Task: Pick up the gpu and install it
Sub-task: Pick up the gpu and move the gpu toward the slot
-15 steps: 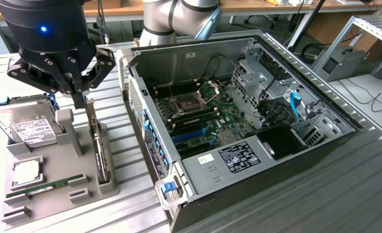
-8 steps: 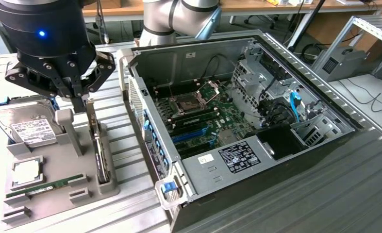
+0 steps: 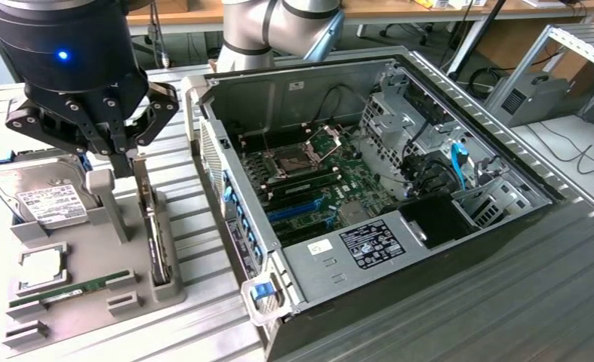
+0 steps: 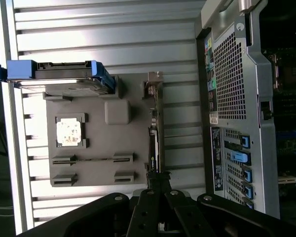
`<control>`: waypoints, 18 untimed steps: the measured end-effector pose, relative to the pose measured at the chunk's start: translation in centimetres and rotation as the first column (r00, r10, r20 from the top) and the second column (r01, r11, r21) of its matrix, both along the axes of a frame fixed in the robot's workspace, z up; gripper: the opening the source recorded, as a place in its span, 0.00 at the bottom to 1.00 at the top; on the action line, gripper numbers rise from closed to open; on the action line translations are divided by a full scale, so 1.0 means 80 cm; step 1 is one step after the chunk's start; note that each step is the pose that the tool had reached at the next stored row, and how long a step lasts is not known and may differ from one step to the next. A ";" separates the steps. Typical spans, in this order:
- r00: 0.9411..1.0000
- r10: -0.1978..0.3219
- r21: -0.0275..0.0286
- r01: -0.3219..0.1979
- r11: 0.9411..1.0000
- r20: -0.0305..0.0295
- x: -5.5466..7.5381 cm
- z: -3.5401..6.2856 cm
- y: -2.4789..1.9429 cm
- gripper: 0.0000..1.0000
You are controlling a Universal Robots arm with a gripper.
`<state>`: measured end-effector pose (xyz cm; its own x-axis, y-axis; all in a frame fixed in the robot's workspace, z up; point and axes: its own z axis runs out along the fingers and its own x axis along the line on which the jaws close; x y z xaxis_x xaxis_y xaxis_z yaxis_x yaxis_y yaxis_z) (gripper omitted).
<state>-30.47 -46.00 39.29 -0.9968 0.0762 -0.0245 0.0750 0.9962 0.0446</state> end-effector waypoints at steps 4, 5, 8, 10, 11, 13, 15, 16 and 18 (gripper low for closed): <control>1.000 0.000 0.000 0.000 1.000 0.000 0.000 0.000 0.0000 0.11; 1.000 0.000 0.000 0.000 1.000 0.000 0.000 0.000 0.0000 0.11; 1.000 0.000 0.000 0.000 1.000 0.000 0.000 0.000 0.0000 0.11; 1.000 0.000 0.000 0.000 1.000 0.000 0.000 0.000 0.0000 0.11; 1.000 0.000 0.000 0.000 1.000 0.000 0.000 0.000 0.0000 0.11; 1.000 0.000 0.000 0.000 1.000 0.000 0.000 0.000 0.0000 0.29; 1.000 0.000 0.000 0.000 1.000 0.000 0.000 0.000 0.0000 0.36; 1.000 0.000 0.000 0.000 1.000 0.000 0.000 0.000 0.0000 0.42; 1.000 0.000 0.000 0.000 1.000 0.000 0.000 0.000 0.0000 0.48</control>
<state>-30.47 -46.00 39.30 -0.9968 0.0762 -0.0244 0.0751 0.9962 0.0446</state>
